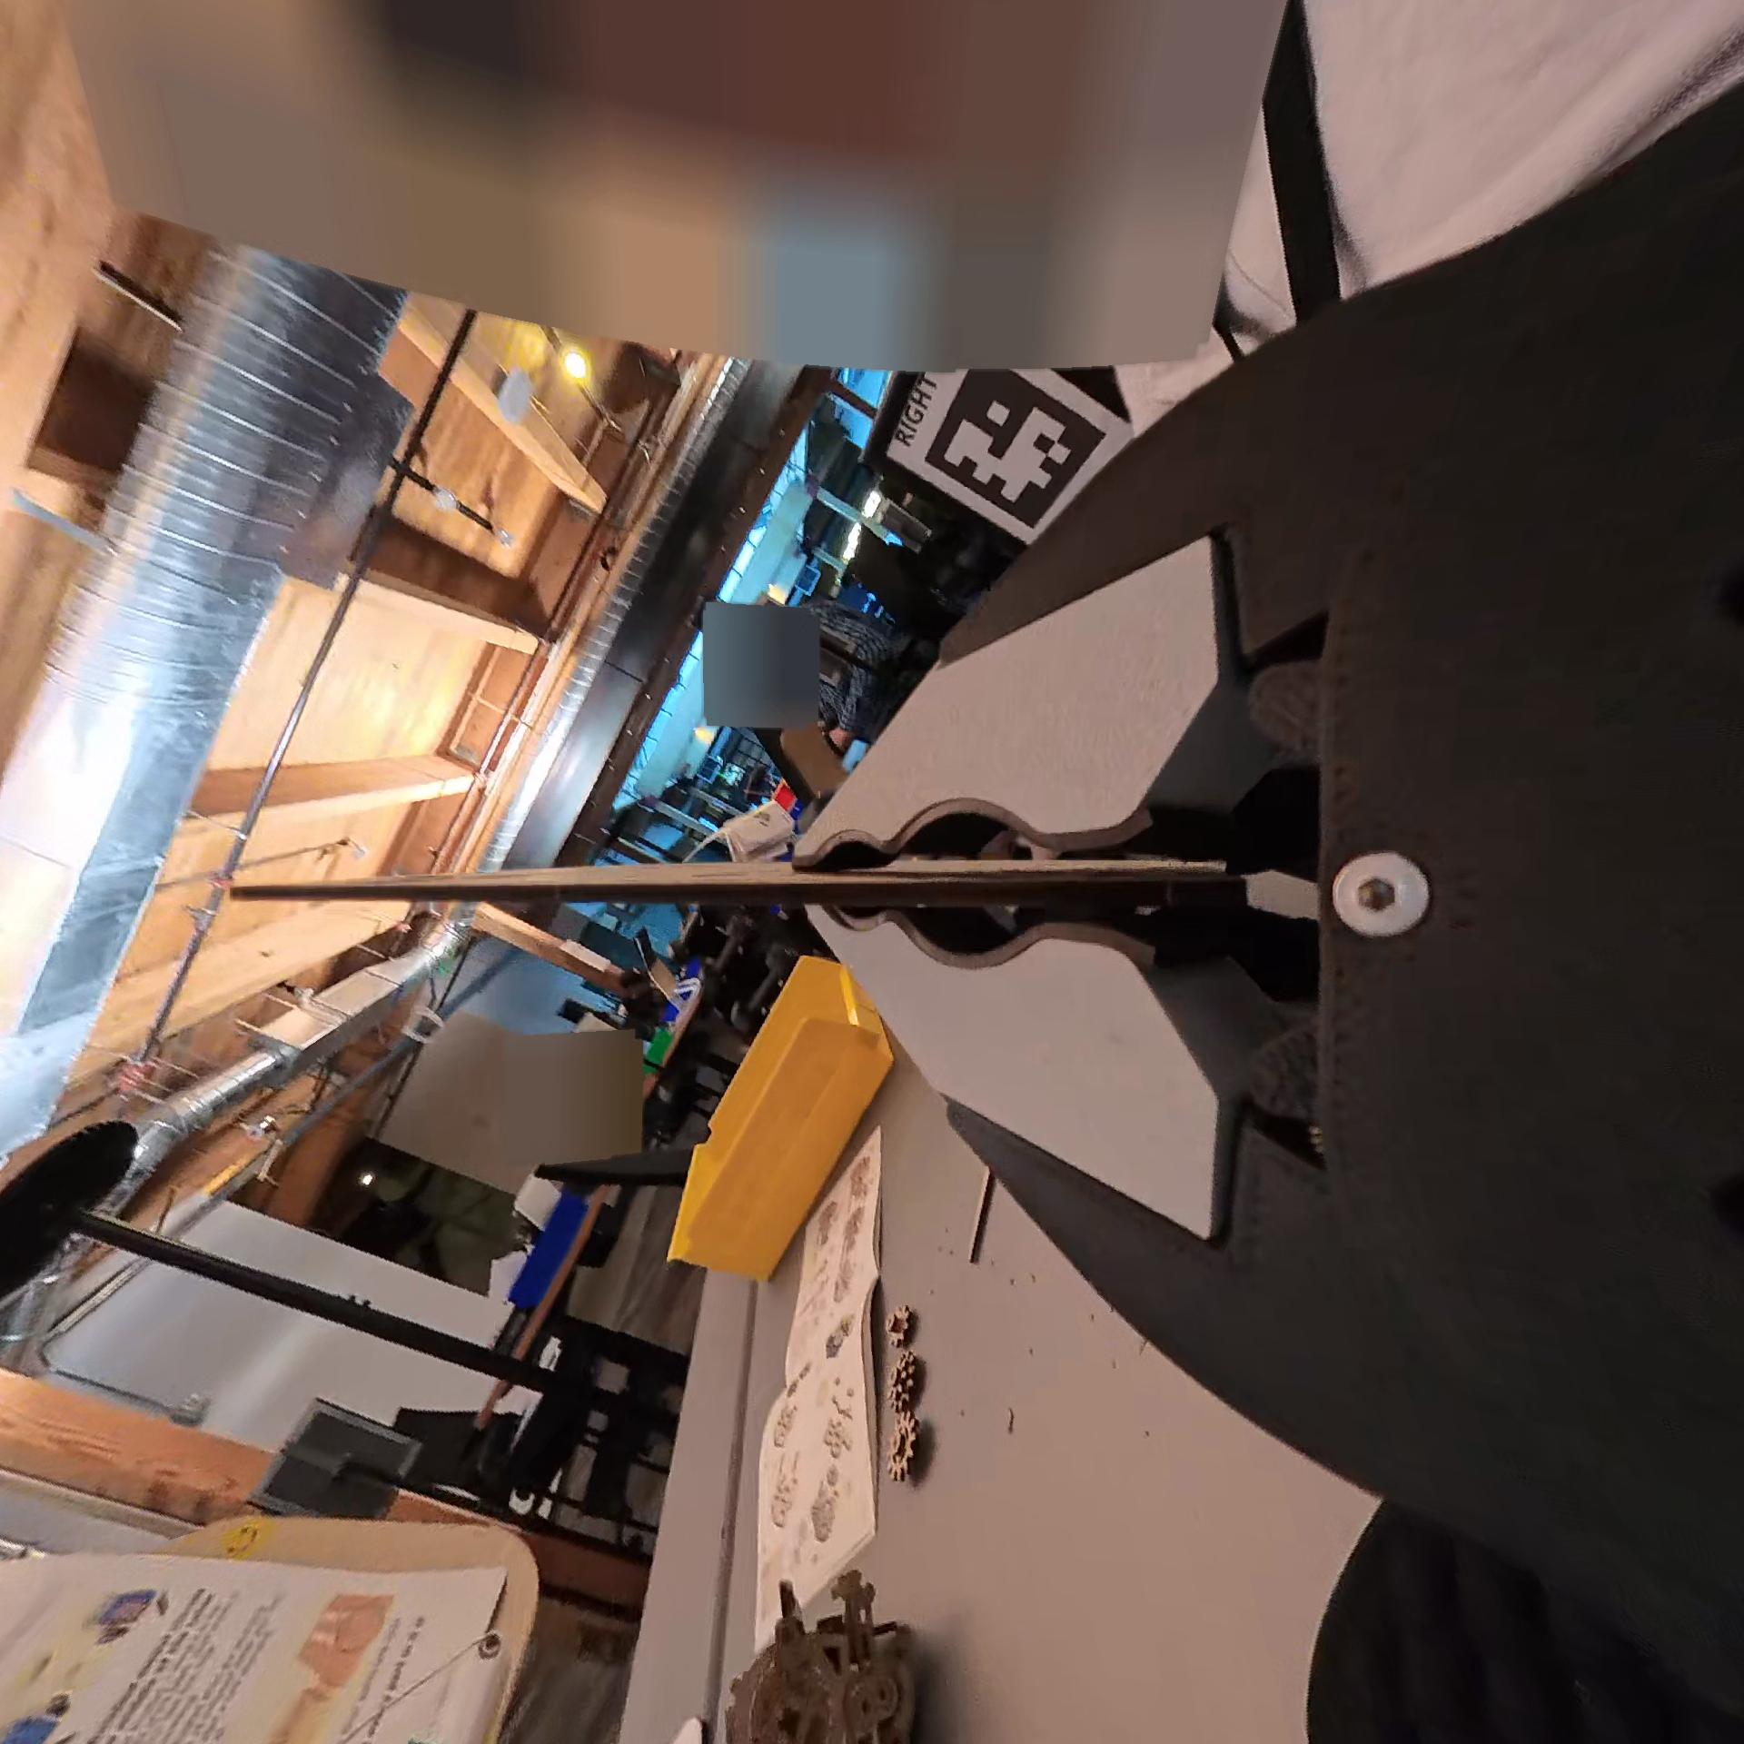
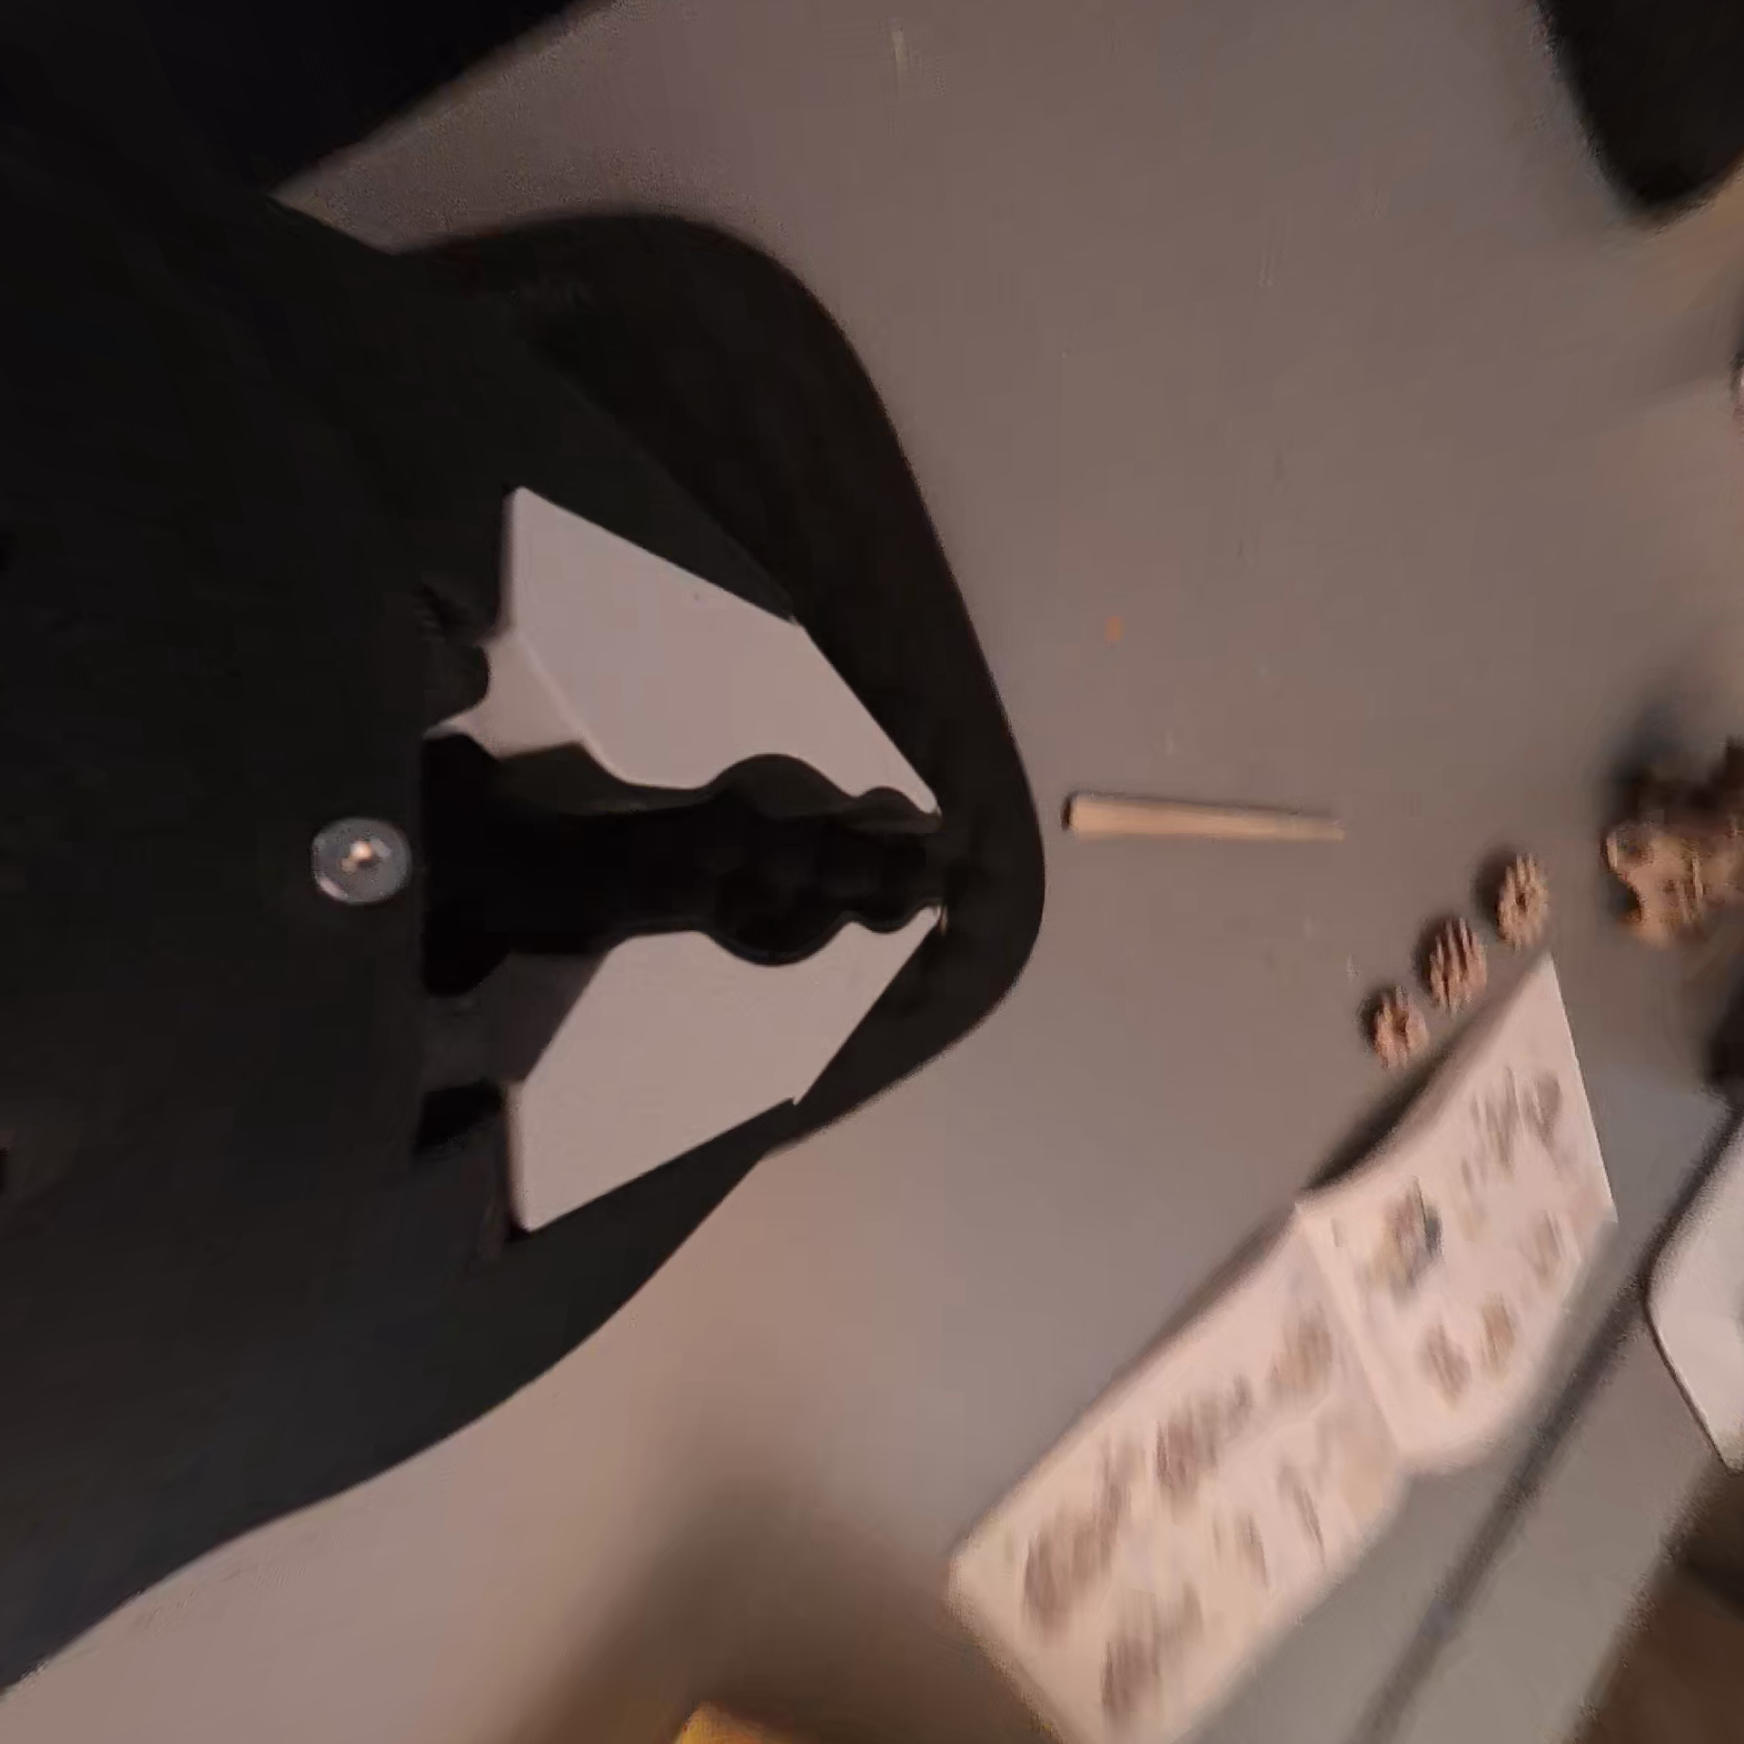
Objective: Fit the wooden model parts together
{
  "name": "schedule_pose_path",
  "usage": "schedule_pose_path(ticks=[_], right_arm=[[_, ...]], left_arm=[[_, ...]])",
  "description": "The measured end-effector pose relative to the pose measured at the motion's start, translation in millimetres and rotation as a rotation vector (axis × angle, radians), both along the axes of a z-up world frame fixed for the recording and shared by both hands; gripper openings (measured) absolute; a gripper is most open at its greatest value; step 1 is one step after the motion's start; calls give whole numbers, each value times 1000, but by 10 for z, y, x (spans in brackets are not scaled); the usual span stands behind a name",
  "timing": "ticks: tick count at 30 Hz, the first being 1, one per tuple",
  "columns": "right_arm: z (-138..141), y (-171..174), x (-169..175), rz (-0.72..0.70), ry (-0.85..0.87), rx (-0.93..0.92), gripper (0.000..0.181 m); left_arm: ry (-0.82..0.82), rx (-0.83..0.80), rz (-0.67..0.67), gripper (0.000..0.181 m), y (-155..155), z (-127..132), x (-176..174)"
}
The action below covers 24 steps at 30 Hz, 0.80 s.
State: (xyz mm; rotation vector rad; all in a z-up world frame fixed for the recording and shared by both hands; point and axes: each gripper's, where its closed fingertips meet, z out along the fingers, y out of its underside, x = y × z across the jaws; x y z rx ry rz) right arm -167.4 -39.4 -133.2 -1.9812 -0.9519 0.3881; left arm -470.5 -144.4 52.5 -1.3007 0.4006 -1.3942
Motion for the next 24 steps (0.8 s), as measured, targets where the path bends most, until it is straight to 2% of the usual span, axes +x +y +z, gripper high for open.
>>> schedule_pose_path(ticks=[1, 3, 5, 6, 7, 10, 11, 13, 14, 16, 17, 20, 22, 23, 24], right_arm=[[-46, -44, -105, 81, 54, -68, 8], [2, 85, -84, 82, 102, -70, 0], [-15, 402, 236, -73, -37, 23, 0], [-87, 479, 405, -112, -134, 32, 0], [-97, 495, 464, -121, -150, 23, 0], [171, 169, 10, 97, 56, 38, 0], [146, 132, -22, 108, 25, 37, 0], [-172, 128, 103, 85, -161, -62, 3], [-119, 176, 72, 80, -125, -25, 0], [2, 423, 268, -84, -128, 65, 0], [61, 472, 337, -120, -137, 109, 0], [35, 81, -16, 147, -18, -8, 0], [-147, 86, 23, 146, -115, -30, 1], [-95, 181, 42, 99, -101, 11, 0], [-53, 340, 155, -4, -120, 57, 0]], left_arm=[[-8, 2, -7, 0, -20, 4, -41], [-10, 1, -14, 1, -44, -9, -104], [2, 4, -19, 0, -56, -25, -138], [9, 7, -19, 0, -56, -29, -149], [11, 11, -15, 1, -52, -27, -160], [-6, 21, -13, 0, -35, -14, -160], [-20, 25, -21, 0, -32, -5, -146], [-51, 23, -43, 0, -24, 14, -109], [-64, 24, -51, 0, -17, 24, -90], [-70, 17, -63, 0, -8, 30, -49], [-68, 16, -60, 0, -5, 30, -36], [-55, 13, -50, 0, -8, 10, -23], [-52, 6, -46, 0, 14, -13, -20], [-58, 5, -43, 0, 30, -13, -16], [-65, 5, -43, 0, 41, -7, -7]])
